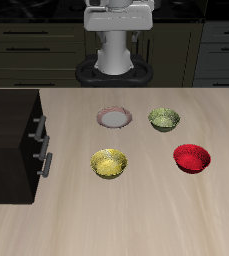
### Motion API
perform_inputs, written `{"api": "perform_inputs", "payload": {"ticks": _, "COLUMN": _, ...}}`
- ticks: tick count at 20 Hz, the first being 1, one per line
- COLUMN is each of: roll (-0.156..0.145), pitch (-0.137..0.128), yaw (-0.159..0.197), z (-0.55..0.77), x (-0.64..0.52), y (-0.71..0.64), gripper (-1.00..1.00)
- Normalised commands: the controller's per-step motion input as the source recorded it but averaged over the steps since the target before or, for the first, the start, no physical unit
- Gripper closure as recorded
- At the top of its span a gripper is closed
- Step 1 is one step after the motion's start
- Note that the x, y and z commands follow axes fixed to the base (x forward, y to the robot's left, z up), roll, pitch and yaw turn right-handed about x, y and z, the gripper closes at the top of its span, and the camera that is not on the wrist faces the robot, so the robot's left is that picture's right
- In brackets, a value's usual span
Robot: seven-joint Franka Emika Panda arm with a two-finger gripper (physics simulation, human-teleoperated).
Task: Open the middle drawer of the wooden cabinet
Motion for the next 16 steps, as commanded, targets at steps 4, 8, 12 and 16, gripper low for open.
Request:
{"api": "perform_inputs", "payload": {"ticks": 4, "roll": -0.012, "pitch": -0.001, "yaw": -0.006, "z": 0.00, "x": -0.06, "y": -0.05, "gripper": -1.00}}
{"api": "perform_inputs", "payload": {"ticks": 8, "roll": -0.012, "pitch": -0.009, "yaw": 0.004, "z": 0.04, "x": -0.03, "y": -0.04, "gripper": -1.00}}
{"api": "perform_inputs", "payload": {"ticks": 12, "roll": -0.009, "pitch": -0.004, "yaw": 0.009, "z": 0.01, "x": -0.03, "y": -0.04, "gripper": -1.00}}
{"api": "perform_inputs", "payload": {"ticks": 16, "roll": -0.017, "pitch": 0.000, "yaw": 0.001, "z": -0.01, "x": -0.04, "y": -0.08, "gripper": -1.00}}
